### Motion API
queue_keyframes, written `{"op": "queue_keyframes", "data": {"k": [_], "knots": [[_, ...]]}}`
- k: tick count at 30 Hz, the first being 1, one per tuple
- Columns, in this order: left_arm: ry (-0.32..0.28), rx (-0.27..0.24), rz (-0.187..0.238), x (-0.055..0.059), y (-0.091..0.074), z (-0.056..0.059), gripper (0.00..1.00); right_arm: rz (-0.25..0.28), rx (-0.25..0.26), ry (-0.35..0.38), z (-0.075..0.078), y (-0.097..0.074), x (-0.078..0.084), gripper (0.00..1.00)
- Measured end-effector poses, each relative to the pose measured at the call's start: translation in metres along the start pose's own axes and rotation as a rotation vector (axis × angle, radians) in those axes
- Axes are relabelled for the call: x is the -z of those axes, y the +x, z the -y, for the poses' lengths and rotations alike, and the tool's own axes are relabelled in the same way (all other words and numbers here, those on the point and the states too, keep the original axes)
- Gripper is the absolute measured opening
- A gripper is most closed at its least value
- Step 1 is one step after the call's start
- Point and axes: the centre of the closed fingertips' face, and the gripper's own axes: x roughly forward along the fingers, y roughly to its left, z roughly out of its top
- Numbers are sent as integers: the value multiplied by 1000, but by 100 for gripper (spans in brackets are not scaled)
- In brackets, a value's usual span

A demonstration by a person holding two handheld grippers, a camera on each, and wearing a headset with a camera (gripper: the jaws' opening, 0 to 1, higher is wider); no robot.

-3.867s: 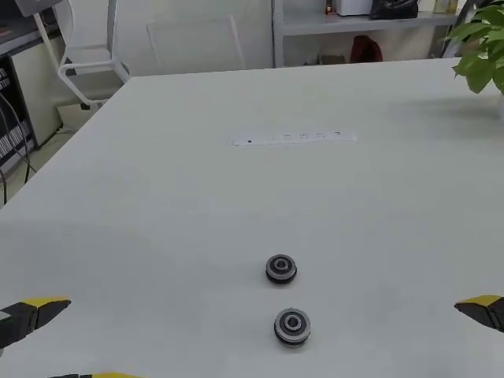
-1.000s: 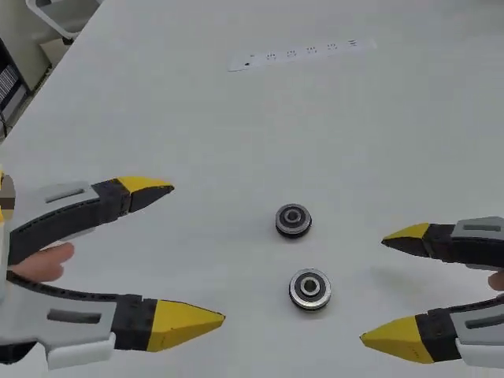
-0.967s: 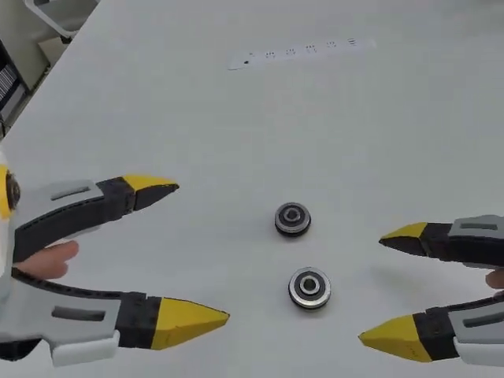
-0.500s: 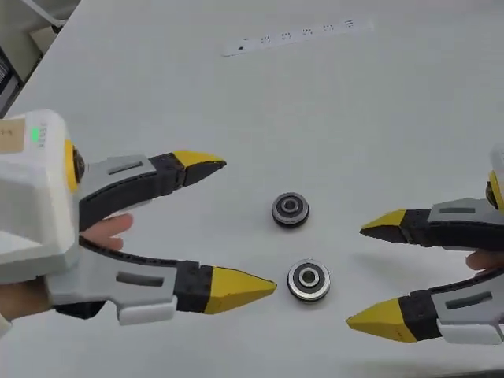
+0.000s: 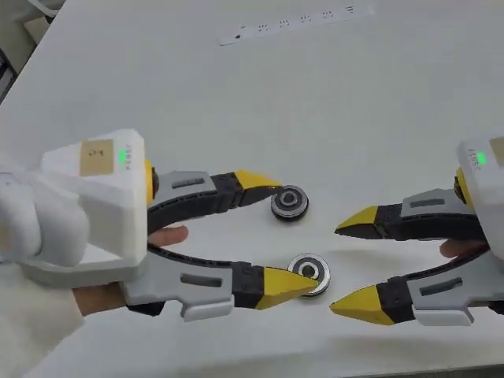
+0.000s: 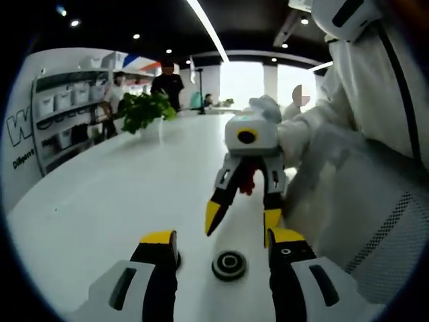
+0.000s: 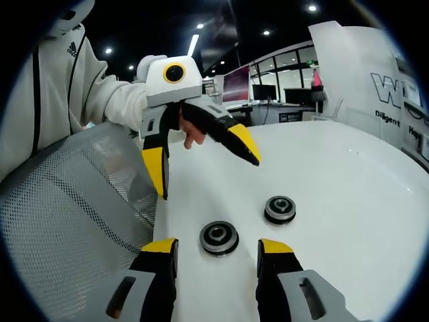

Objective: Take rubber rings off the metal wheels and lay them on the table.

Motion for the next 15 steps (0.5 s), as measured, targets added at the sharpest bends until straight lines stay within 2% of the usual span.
{"op": "queue_keyframes", "data": {"k": [4,7,10,15], "knots": [[32,22,-22,9,7,5,48,-7,-12,-10,-1,5,2,41],[24,31,-36,18,11,7,42,-4,-17,-17,-1,6,1,39],[16,27,-40,24,13,7,39,-8,-21,-23,-2,8,2,38],[25,15,-79,36,13,3,33,-20,-29,-18,-2,11,7,36]]}}
